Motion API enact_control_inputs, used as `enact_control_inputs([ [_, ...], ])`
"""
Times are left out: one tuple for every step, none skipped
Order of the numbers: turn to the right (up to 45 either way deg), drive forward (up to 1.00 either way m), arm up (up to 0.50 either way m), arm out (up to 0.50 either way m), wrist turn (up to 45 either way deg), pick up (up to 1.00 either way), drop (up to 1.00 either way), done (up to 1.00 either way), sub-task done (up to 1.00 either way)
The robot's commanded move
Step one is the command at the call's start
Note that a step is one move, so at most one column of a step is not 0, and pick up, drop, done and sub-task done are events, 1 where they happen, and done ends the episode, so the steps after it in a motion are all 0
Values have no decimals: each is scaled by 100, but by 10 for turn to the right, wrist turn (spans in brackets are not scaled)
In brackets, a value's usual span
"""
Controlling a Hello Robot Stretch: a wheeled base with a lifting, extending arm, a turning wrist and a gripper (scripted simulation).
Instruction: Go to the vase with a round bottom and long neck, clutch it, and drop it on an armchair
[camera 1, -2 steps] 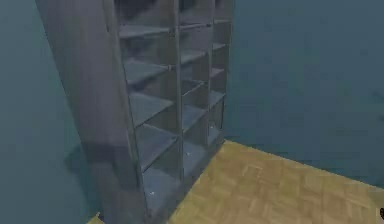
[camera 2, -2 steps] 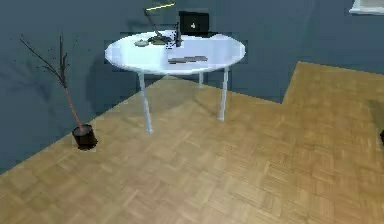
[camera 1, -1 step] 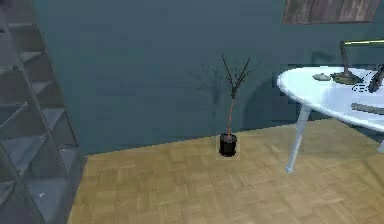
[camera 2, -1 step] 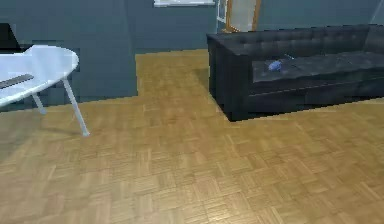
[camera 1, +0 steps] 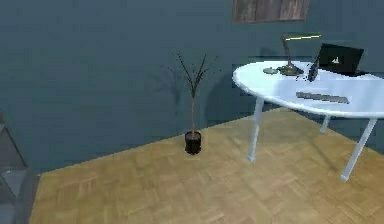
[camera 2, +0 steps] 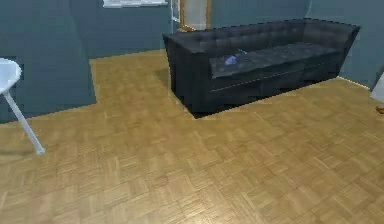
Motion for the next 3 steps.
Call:
enact_control_inputs([
  [0,5,0,0,0,0,0,0,0],
  [450,0,0,0,0,0,0,0,0],
  [390,0,0,0,0,0,0,0,0],
])
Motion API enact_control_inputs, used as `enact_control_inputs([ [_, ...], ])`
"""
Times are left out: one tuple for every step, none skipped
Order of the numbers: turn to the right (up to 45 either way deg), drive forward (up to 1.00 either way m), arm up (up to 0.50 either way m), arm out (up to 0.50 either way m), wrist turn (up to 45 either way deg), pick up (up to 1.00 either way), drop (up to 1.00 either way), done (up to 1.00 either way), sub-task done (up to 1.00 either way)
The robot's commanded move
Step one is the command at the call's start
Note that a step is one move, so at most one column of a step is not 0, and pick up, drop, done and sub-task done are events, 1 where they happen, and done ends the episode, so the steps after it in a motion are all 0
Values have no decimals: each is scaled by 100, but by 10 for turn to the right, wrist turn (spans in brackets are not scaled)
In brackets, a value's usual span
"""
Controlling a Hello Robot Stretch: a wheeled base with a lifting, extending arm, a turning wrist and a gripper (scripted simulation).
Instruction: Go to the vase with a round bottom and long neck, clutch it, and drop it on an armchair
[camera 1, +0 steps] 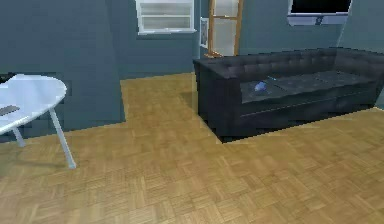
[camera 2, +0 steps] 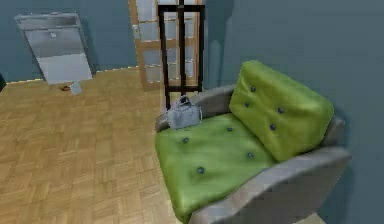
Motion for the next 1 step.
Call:
enact_control_inputs([
  [0,30,0,0,0,0,0,0,0],
])
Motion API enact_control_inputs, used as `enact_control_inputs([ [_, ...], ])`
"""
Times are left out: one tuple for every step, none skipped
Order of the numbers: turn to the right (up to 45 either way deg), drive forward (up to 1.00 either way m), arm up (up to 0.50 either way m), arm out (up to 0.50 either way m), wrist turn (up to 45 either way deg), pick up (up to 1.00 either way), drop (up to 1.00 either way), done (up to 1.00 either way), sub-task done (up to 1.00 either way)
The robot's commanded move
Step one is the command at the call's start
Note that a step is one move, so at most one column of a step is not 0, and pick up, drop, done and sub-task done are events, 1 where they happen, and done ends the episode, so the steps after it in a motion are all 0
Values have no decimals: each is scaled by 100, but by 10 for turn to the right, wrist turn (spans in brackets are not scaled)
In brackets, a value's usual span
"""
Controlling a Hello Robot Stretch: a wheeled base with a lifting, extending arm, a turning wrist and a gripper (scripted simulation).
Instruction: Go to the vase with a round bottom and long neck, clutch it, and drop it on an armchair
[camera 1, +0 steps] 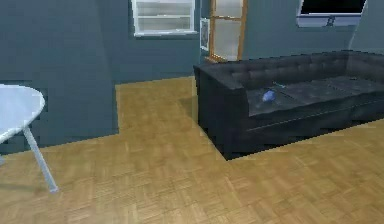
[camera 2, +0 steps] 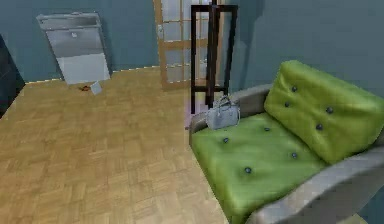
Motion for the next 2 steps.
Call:
enact_control_inputs([
  [450,0,0,0,0,0,0,0,0],
  [240,0,0,0,0,0,0,0,0],
])
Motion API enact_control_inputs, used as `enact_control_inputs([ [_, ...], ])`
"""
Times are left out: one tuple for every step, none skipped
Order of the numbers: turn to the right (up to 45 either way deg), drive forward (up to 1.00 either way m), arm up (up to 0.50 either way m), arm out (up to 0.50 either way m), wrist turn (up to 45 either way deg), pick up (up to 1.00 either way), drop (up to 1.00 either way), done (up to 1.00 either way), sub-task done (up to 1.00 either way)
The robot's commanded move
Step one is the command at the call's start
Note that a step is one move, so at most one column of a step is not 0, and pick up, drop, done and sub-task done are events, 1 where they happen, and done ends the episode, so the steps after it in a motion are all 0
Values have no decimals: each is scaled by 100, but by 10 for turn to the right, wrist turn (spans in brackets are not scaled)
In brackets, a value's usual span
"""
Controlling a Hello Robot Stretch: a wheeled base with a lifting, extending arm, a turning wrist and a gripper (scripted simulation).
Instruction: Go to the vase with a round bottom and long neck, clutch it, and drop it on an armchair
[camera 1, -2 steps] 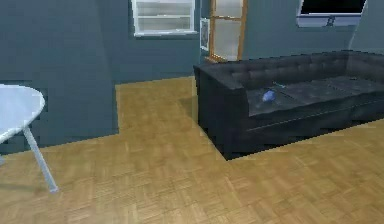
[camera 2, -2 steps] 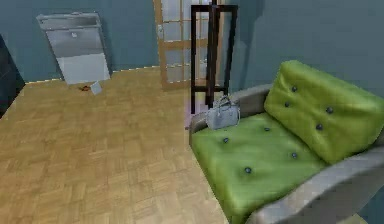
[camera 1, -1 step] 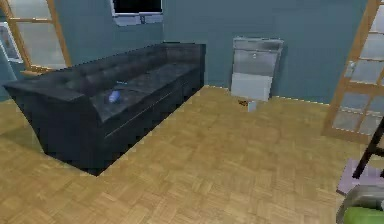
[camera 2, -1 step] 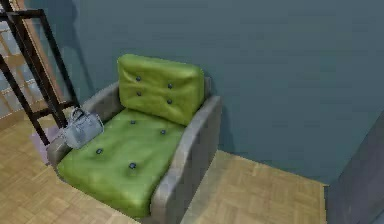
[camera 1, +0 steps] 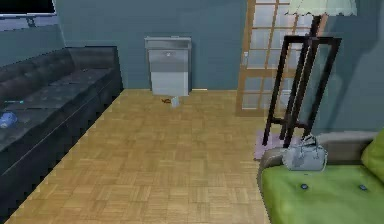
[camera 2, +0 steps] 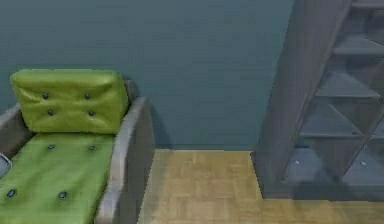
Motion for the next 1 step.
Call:
enact_control_inputs([
  [0,100,0,0,0,0,0,0,0],
])
